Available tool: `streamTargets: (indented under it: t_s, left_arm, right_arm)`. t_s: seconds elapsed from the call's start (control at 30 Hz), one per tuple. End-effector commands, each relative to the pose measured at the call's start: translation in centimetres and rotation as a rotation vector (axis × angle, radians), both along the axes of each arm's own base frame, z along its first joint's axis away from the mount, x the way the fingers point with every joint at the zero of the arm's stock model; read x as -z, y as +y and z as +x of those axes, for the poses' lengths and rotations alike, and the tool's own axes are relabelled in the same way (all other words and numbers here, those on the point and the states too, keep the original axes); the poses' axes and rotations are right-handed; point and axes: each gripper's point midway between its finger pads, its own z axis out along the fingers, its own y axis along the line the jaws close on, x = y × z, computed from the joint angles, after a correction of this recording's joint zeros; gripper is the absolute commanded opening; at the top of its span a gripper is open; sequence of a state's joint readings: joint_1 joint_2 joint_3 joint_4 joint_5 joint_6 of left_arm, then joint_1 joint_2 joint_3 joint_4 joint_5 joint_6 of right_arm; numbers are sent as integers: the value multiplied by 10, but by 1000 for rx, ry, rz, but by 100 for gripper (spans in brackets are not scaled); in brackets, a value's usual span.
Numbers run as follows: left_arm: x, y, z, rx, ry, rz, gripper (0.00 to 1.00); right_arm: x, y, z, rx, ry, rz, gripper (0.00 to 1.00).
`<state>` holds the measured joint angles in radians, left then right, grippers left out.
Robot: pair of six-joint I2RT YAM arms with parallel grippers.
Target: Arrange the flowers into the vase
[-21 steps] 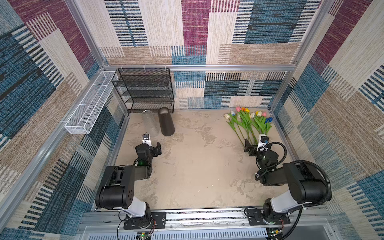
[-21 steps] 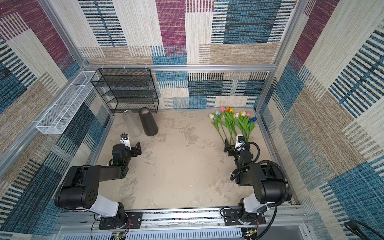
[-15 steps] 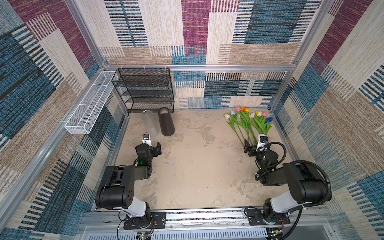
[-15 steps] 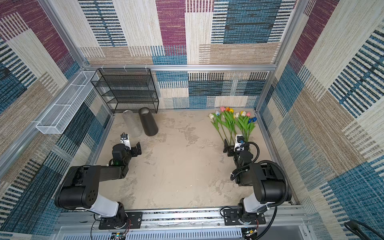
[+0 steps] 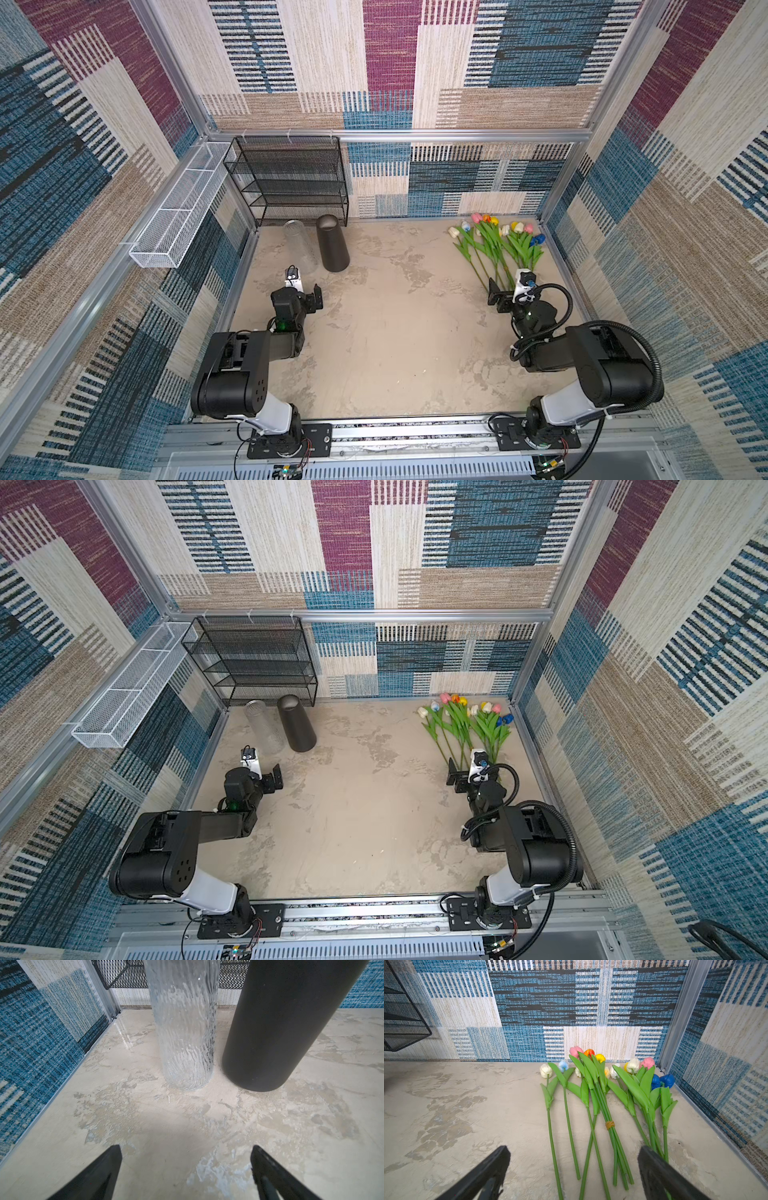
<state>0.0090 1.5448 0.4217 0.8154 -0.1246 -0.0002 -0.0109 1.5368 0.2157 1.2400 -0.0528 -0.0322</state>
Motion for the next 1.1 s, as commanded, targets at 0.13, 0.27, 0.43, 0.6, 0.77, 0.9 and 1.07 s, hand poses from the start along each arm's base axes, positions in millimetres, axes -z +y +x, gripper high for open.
streamTargets:
  t_s: [0.13,0.27,0.43,0.6,0.77,0.9,1.07]
  left_arm:
    - [-4,-2,2,7,-14,-13,99]
    - [-20,-14,-2,52,-50,32,97]
    - [-116,-53,-30,92,-194,57,100]
    - [-194,-85,-52,186,-320,-33,98]
    - [-186,-88,-37,174,-267,-40,100]
    - [-173,-100,-6,225,-226,-78,100]
    - [-166,-105,28,259,-238,-118,100]
  right_arm:
    - [-8,2,1,-10,-30,-3,100]
    - [-24,5,7,-14,-14,-14,100]
    - [-77,23,-11,-103,-45,214,100]
    - [-133,47,-25,-214,-129,210,100]
    - [-151,63,-21,-296,-163,190,100]
    - [-146,79,-10,-360,-129,207,100]
    - [-135,97,-5,-416,-81,228,100]
